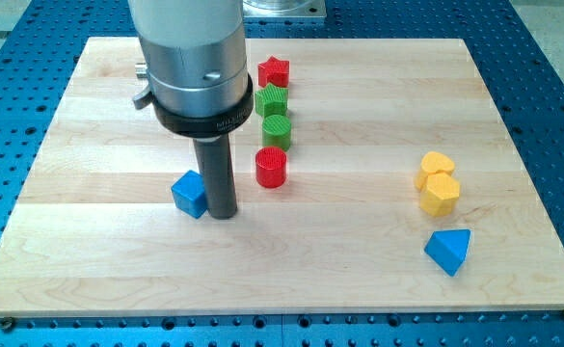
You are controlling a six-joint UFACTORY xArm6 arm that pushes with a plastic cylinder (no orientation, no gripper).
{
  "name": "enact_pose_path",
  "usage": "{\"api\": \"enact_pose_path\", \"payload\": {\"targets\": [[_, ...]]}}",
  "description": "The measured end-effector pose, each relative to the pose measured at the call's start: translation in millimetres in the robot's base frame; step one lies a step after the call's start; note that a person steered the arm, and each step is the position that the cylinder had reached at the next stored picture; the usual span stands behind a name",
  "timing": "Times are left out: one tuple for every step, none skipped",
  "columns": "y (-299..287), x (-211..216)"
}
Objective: Separate cube from triangle
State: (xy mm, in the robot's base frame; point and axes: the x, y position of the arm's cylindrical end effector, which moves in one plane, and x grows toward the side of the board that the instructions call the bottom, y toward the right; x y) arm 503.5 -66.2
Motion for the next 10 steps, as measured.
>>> {"api": "enact_pose_path", "payload": {"targets": [[-20, -21], [-81, -26], [-119, -34], [-125, 4], [-81, 24], [-113, 35], [-114, -6], [-148, 2], [-131, 29], [-51, 28]]}}
